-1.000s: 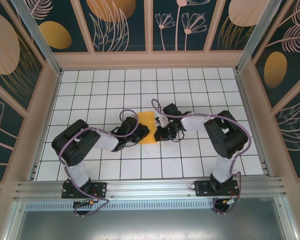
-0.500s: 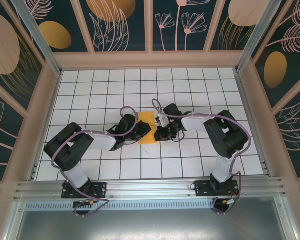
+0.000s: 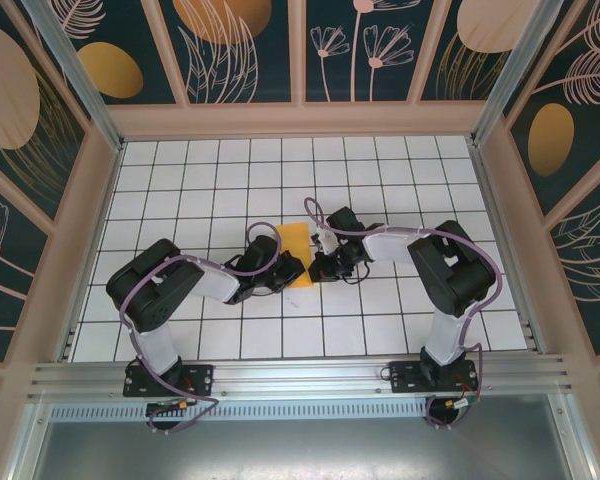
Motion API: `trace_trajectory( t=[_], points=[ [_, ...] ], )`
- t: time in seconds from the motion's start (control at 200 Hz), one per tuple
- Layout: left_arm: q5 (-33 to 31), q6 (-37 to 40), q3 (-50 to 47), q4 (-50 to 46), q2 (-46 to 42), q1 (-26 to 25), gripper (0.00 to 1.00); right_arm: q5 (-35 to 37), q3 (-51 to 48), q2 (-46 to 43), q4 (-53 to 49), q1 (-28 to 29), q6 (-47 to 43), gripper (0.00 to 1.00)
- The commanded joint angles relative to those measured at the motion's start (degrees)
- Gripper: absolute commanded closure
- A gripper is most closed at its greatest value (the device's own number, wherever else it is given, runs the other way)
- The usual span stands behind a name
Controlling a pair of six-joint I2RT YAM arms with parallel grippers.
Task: Fold a paper plane with a square sheet of paper (pick it up from the middle)
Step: Fold the triangle a second time at the center of the table.
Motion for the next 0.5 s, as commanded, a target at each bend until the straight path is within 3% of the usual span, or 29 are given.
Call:
trace_trajectory(
  t=[0.0, 0.225, 0.495],
  points=[
    [-4.2, 0.5, 0.0, -3.7, 0.0, -0.3, 0.91, 6.2, -1.9, 3.9, -5.2, 0.0, 0.3, 1.0],
    [-12.8, 4.0, 1.6, -13.5, -1.5, -0.2, 0.91, 8.2, -2.4, 3.7, -6.2, 0.7, 0.1, 1.0],
    [-13.0, 4.1, 1.1, -12.0, 1.1, -0.2, 0.92, 8.5, -2.4, 4.0, -6.4, 1.2, 0.2, 1.0]
  ],
)
